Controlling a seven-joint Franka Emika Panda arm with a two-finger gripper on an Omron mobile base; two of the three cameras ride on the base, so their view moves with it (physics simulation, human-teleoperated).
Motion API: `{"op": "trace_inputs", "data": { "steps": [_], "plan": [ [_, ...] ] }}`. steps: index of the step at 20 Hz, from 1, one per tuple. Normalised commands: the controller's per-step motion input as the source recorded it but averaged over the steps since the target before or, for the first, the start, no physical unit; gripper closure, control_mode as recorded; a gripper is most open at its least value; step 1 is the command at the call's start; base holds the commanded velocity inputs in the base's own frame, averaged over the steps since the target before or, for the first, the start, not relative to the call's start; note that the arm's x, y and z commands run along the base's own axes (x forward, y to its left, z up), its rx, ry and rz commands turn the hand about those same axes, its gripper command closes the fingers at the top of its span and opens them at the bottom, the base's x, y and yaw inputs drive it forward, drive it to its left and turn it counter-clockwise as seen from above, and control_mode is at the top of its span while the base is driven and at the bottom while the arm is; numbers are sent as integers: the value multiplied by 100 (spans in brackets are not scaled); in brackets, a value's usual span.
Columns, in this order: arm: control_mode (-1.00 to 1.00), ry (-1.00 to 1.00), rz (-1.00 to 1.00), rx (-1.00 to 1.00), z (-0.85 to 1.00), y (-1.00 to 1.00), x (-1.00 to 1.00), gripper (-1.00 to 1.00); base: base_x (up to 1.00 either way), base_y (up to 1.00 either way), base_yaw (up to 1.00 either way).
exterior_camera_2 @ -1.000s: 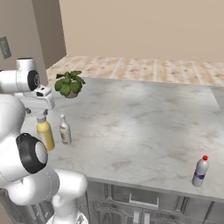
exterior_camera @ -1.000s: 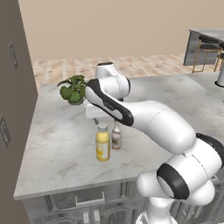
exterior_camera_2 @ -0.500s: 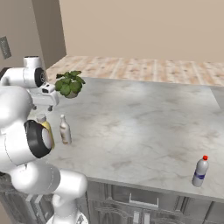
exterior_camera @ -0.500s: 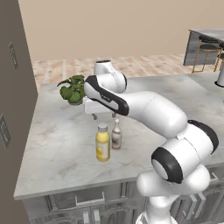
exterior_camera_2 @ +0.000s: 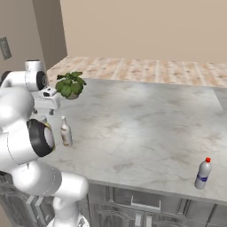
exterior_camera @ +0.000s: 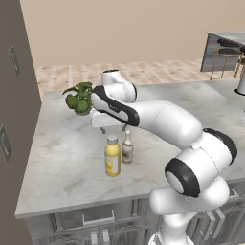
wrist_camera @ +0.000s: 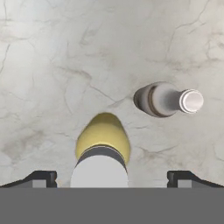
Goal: Place the drinks on the dining counter in a tight cluster.
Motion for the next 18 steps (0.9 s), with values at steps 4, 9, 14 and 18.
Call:
{"op": "trace_inputs", "data": {
  "steps": [4,9,14,18],
  "plan": [
    [-100,0,0,0,0,0,-16,-100,0,0,0],
    [-100,0,0,0,0,0,-12,-100,0,0,0],
    [-100,0,0,0,-4,1,0,-100,0,0,0],
    [-100,0,0,0,-16,1,0,-100,0,0,0]
  ]
}}
